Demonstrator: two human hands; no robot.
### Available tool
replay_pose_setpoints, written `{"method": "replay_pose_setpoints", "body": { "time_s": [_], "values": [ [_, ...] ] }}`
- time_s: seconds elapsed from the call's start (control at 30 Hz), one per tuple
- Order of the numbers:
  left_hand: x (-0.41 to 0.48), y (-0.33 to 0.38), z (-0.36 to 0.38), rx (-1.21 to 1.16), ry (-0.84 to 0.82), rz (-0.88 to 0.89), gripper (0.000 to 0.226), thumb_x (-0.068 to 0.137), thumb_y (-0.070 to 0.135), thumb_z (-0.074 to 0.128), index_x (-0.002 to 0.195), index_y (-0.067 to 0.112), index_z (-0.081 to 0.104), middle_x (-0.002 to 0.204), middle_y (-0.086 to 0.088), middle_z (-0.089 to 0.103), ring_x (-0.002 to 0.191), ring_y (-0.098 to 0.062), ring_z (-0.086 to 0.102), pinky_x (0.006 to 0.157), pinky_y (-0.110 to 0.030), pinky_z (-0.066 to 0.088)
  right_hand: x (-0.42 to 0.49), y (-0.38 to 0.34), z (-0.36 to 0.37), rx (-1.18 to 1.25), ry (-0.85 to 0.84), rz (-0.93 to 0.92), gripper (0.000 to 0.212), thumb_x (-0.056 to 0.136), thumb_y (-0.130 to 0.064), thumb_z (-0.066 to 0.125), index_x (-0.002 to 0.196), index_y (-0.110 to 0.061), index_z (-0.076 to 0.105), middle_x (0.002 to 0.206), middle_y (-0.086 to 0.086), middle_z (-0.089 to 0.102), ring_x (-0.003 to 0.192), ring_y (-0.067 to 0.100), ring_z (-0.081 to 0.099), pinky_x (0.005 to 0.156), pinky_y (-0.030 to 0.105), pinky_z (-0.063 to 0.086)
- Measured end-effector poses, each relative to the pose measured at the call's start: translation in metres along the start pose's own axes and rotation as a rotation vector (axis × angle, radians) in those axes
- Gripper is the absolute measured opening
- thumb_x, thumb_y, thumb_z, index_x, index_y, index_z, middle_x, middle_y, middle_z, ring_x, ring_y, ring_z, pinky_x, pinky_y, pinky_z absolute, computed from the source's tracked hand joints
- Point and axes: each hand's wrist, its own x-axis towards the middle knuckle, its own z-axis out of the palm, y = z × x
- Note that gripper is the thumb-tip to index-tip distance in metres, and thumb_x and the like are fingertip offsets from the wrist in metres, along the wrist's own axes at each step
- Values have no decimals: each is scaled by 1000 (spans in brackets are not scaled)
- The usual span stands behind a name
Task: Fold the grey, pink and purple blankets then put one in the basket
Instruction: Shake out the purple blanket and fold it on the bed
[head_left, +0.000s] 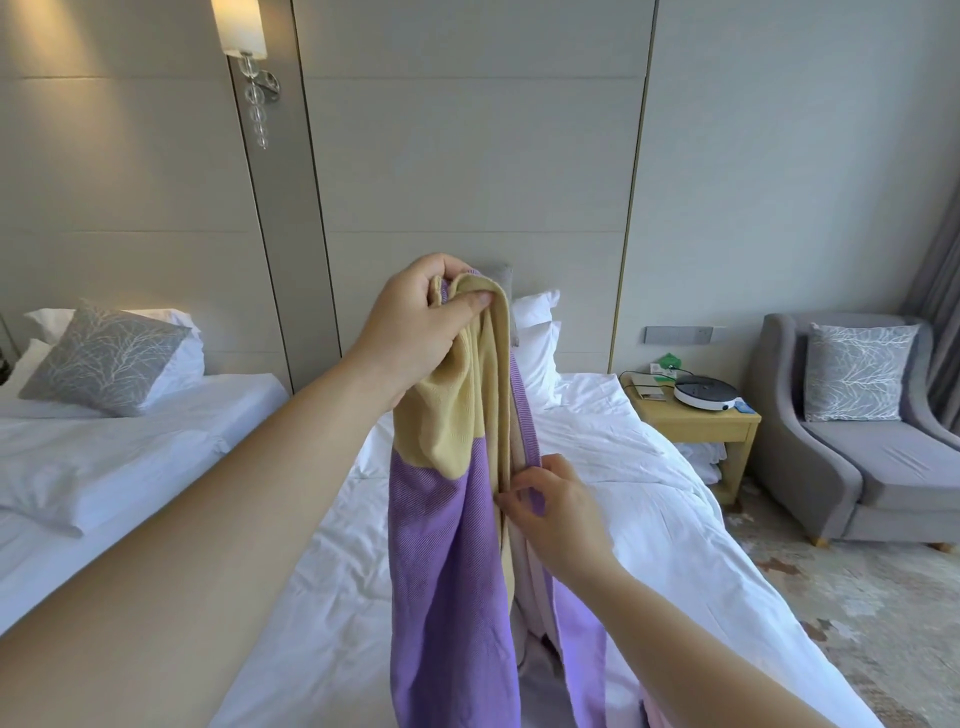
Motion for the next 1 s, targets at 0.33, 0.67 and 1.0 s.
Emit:
{"method": "replay_pose_setpoints", "body": {
  "time_s": [0.33, 0.67, 1.0],
  "values": [
    [6, -42, -58, 70, 326, -103, 16, 83, 26, 70, 89, 15, 61, 77, 0, 56, 74, -15, 52, 71, -30, 42, 48, -13, -74, 953, 53, 275, 14, 83, -14, 55, 93, -5, 58, 90, 10, 44, 81, 24, 37, 72, 41, 30],
    [-22, -65, -23, 134, -131, -272, 63, 74, 36, 78, 129, 24, 49, 123, 15, 54, 108, -2, 49, 65, -4, 40, 68, -60, -97, 402, -351, 28, 21, 97, -19, 53, 78, -18, 62, 75, 6, 43, 72, 21, 36, 63, 31, 29],
    [-26, -43, 18, 221, -626, -135, 65, 74, 70, 56, 69, 8, 38, 59, 12, 19, 54, -11, 20, 43, -17, 18, 52, -45, -100, 476, -511, -35, 21, 98, -17, 50, 83, -19, 64, 70, -10, 55, 65, 6, 47, 68, 21, 39]
  ]
}}
